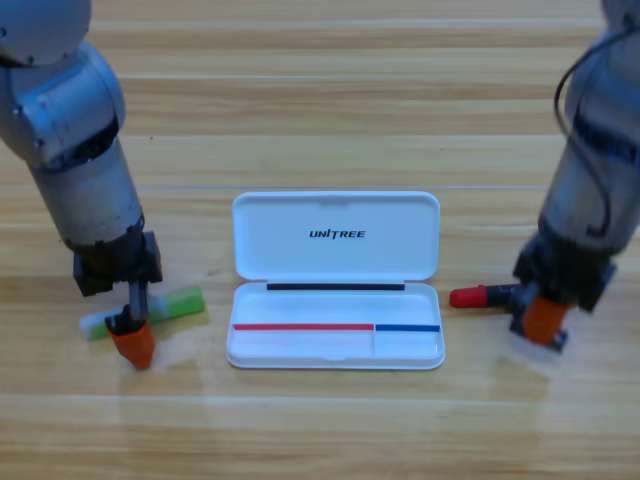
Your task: Clean up eraser and pencils
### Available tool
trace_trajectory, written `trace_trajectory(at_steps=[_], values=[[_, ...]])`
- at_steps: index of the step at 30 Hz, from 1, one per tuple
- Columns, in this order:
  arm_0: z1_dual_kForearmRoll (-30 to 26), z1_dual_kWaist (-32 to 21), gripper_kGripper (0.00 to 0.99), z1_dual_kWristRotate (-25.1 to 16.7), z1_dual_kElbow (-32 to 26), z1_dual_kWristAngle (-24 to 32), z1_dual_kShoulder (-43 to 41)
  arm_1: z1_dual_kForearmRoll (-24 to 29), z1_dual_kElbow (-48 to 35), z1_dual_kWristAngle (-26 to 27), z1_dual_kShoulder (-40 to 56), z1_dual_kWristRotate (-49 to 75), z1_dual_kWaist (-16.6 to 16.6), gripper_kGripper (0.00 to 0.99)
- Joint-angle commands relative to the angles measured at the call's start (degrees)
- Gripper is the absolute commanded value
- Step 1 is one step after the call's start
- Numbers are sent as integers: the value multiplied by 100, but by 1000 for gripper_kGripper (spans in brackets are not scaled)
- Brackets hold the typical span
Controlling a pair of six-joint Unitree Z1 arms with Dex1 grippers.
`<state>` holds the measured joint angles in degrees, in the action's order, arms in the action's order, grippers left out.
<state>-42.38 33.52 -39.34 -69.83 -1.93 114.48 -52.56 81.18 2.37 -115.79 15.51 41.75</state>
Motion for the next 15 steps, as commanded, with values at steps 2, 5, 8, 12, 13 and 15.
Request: trace_trajectory(at_steps=[2, 5, 8, 12, 13, 15], values=[[309, -109, 988, -65, 312, -18, 92, -536, 829, 247, 294, 1288, 342, 0], [415, -126, 960, -56, 374, -62, 39, -695, 1216, 370, -5, 1859, 465, 0], [423, -135, 762, -73, 374, -88, -13, -958, 1673, 528, -427, 2360, 553, 0], [415, -126, 143, -249, 347, -194, -66, -1099, 2069, 537, -849, 2554, 685, 0], [415, -126, 0, -311, 338, -229, -92, -1116, 2139, 537, -919, 2598, 720, 0], [415, -126, 0, -355, 365, -282, -180, -1169, 2279, 537, -1060, 2624, 773, 0]])
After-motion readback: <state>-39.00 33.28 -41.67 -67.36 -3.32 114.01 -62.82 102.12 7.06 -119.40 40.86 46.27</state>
